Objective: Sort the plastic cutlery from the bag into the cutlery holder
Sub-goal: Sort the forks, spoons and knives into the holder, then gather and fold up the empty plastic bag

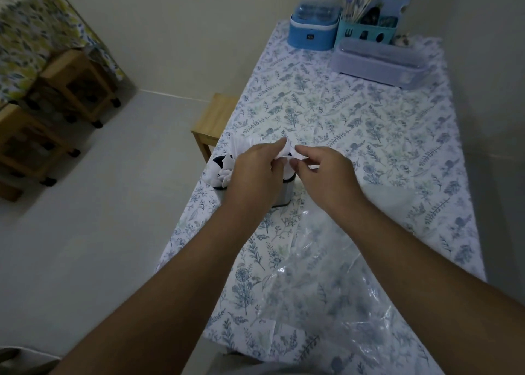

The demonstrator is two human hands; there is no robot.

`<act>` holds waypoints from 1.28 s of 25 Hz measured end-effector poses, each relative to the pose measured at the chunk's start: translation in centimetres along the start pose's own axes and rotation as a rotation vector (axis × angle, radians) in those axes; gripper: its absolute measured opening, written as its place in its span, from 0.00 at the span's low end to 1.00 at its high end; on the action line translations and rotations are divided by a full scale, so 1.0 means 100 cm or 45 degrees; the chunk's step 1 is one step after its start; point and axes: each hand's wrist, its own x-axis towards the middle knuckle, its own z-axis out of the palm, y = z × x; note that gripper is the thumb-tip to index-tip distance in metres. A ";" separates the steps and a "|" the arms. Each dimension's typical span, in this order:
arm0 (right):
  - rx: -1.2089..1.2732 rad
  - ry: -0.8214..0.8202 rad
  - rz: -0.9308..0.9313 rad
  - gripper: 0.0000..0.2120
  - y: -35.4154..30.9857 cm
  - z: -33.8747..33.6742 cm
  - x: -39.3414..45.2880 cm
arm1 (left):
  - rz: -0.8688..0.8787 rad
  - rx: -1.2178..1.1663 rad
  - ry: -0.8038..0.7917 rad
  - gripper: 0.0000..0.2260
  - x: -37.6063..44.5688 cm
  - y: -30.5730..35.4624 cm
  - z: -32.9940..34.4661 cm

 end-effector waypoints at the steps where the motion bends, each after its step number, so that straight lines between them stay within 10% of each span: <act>1: -0.054 0.022 -0.009 0.18 0.004 0.000 -0.003 | 0.023 0.002 0.031 0.17 -0.002 0.002 0.001; 4: -0.027 0.224 -0.126 0.10 0.020 -0.016 -0.035 | 0.244 -0.089 0.211 0.11 -0.025 0.006 0.010; 7: -0.181 0.331 -0.149 0.05 0.078 -0.030 -0.109 | 0.401 -0.072 -0.132 0.10 -0.090 -0.014 0.046; 14: -0.671 -0.294 -0.033 0.15 0.202 -0.018 -0.268 | 0.530 0.561 -0.827 0.32 -0.229 -0.102 0.099; 19: -0.564 -0.072 0.023 0.20 0.165 -0.029 -0.207 | 0.603 0.332 -0.533 0.27 -0.164 -0.061 0.090; 27: -0.603 -0.513 0.512 0.57 0.178 -0.043 -0.094 | 0.291 0.832 -1.202 0.70 -0.058 -0.069 0.131; 32: -0.762 -0.691 0.682 0.50 0.174 -0.060 -0.067 | 0.210 0.826 -1.161 0.52 -0.037 -0.034 0.128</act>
